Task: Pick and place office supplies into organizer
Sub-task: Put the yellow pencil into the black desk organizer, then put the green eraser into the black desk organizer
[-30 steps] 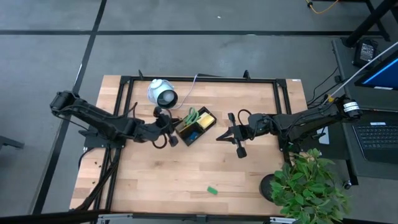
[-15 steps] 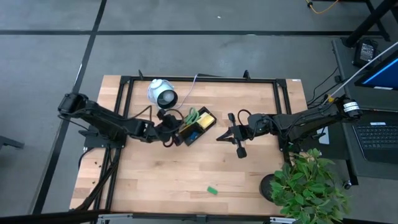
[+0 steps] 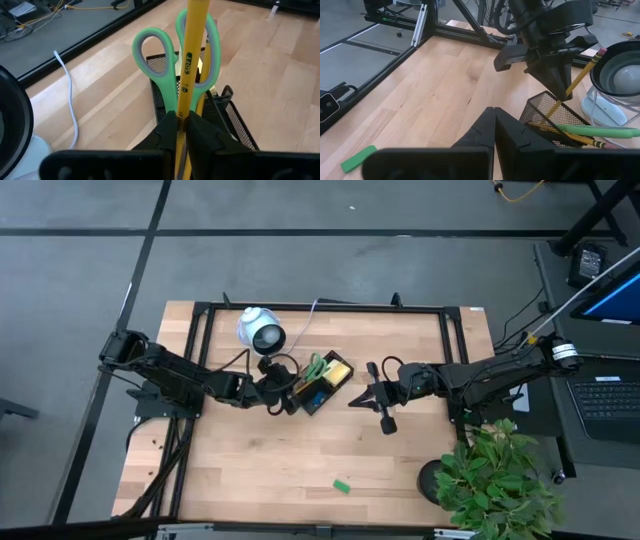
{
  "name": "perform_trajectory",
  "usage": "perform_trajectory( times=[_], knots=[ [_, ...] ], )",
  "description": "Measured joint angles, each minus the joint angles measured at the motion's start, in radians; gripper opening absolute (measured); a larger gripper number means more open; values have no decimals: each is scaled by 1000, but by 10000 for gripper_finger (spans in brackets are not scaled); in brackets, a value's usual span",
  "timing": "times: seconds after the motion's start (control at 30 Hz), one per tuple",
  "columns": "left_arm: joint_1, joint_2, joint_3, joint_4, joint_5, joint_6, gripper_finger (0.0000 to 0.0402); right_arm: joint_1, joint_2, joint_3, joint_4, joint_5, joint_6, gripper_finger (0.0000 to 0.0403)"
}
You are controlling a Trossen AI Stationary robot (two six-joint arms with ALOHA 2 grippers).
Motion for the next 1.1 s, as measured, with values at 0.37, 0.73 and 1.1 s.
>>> perform_trajectory(
  times=[0.37,0.73,1.1],
  knots=[
    [-2,0,0,2,24,-22,79,0,0,0,0,0,0,7],
    [-21,-71,19,63,23,106,111,0,0,0,1,0,2,7],
    [-187,-238,27,84,24,413,99,0,1,0,-9,-1,68,13]
  ],
)
